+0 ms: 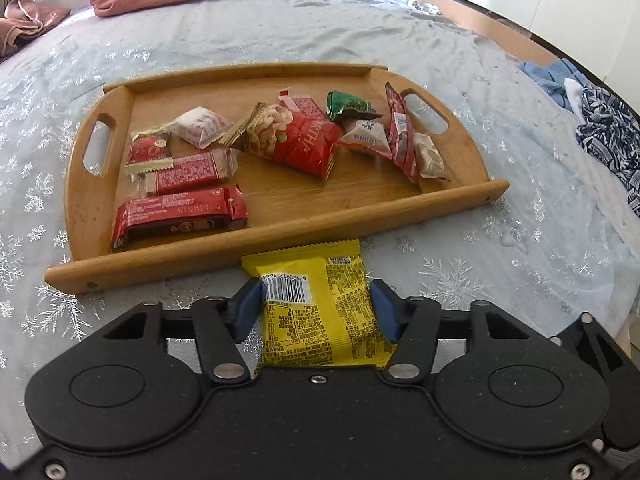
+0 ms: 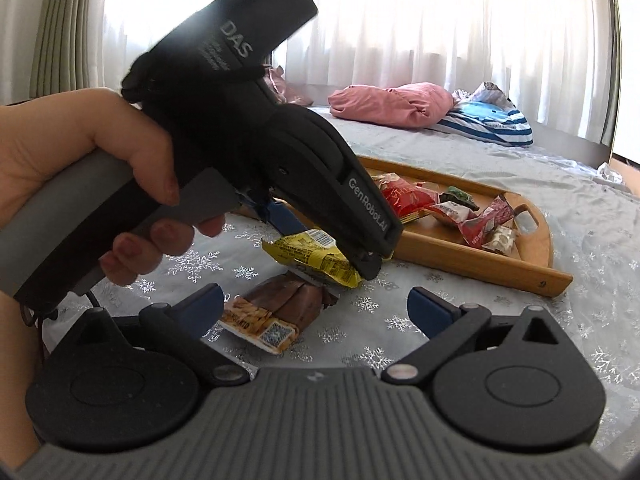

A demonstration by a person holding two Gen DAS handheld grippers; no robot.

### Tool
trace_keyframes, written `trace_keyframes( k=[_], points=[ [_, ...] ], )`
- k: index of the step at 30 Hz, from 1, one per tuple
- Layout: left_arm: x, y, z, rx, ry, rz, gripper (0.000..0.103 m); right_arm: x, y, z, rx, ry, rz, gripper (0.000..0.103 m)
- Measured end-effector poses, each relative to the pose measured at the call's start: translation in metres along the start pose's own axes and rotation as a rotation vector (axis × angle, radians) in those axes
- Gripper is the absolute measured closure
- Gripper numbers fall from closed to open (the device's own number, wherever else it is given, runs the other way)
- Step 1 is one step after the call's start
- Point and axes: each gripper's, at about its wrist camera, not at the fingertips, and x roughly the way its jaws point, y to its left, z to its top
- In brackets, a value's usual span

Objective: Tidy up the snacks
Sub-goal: 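Grasp the yellow chip bag with the left tool, then grasp the brown almond packet with the right tool while the left tool holds the yellow bag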

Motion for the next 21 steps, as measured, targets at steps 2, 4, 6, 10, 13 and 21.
trace_keyframes(
  k=[2, 4, 6, 10, 13, 21],
  points=[
    [-0.004, 0.0, 0.001, -0.005, -0.01, -0.004, 0.048, 0.002, -0.001, 0.0, 0.007, 0.003, 0.001, 0.0],
    [-0.01, 0.001, 0.002, -0.006, -0.023, -0.004, 0.049, 0.003, -0.001, 0.001, 0.009, 0.005, 0.003, 0.0],
    [-0.017, 0.002, 0.004, -0.005, -0.043, -0.002, 0.049, 0.003, 0.0, 0.001, 0.005, 0.007, 0.006, 0.0],
    [-0.031, 0.005, 0.007, -0.008, -0.085, 0.01, 0.049, 0.004, 0.002, 0.0, 0.003, 0.014, 0.015, 0.0],
    [-0.039, 0.008, 0.007, -0.012, -0.109, 0.013, 0.049, 0.007, 0.002, 0.002, 0.026, 0.024, 0.03, 0.0],
    [-0.048, 0.016, 0.002, -0.028, -0.13, 0.031, 0.049, 0.015, -0.001, 0.005, 0.074, 0.046, 0.042, 0.002]
  ],
)
